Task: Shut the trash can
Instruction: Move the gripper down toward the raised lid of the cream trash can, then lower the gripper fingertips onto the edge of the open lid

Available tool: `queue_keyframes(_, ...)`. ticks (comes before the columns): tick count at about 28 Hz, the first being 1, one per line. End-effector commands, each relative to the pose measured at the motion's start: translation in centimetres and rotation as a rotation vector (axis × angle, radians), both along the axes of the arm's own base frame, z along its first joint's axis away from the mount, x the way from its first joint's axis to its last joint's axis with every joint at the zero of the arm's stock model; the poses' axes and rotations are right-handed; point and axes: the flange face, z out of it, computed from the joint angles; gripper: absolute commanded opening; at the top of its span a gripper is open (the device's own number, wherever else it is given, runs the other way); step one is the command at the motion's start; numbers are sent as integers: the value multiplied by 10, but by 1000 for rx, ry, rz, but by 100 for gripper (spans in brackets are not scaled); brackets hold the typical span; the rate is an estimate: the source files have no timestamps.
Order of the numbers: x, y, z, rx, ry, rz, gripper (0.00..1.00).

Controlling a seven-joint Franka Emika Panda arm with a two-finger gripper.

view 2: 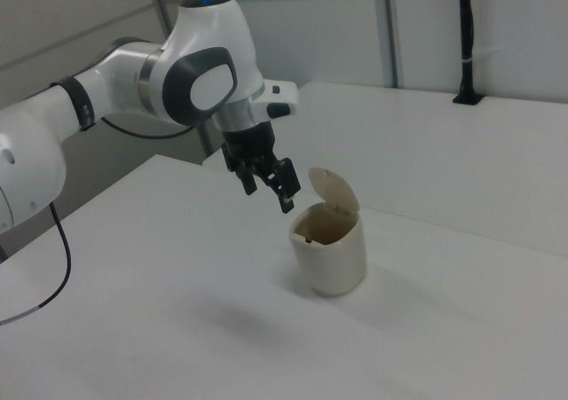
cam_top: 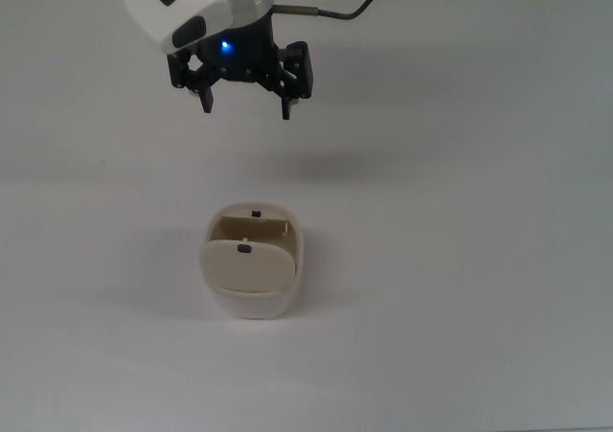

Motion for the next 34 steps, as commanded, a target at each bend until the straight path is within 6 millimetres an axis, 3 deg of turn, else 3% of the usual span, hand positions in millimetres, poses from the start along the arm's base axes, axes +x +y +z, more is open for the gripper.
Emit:
queue_keyframes(1, -5, -4, 5, 16, 6, -35, 100)
queue_keyframes(18, 14, -7, 13, 20, -157, -32, 100)
queue_keyframes(22, 22, -5, 13, 17, -212, -32, 96)
queue_keyframes(27, 33, -4, 4, 9, -254, -30, 78)
queue_keyframes(28, 36, -4, 1, 6, -263, -28, 72)
queue_keyframes(29, 41, -1, -3, 1, -284, -22, 57)
queue_keyframes(30, 43, -1, -4, 1, -298, -24, 49)
queue_keyframes(34, 53, 0, -11, -2, -349, -27, 24)
